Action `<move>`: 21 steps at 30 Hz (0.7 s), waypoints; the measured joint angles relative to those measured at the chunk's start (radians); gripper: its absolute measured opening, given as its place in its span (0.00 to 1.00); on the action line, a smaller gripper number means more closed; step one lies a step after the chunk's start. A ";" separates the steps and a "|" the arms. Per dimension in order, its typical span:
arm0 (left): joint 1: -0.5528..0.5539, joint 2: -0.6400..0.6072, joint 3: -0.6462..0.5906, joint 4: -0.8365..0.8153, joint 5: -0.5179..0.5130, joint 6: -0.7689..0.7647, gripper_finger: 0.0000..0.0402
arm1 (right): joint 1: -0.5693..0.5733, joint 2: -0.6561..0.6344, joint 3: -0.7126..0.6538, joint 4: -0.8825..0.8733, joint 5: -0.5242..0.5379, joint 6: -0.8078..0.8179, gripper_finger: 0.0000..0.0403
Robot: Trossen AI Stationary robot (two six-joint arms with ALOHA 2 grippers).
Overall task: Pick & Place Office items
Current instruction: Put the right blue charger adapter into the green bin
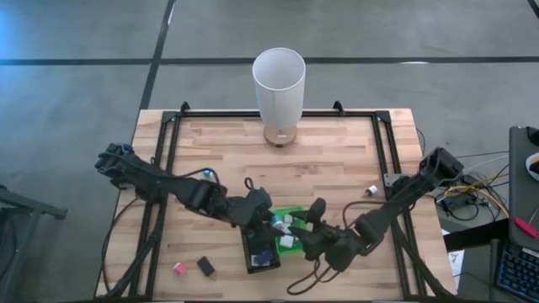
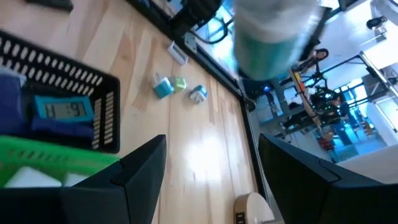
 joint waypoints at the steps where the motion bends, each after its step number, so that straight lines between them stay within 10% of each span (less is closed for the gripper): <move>1: -0.003 0.000 0.000 0.000 0.006 -0.002 0.58 | 0.000 -0.006 -0.005 0.018 0.000 -0.002 0.62; 21: -0.023 0.000 -0.008 0.058 0.008 0.000 0.58 | 0.000 -0.031 -0.117 0.509 -0.144 -0.257 0.62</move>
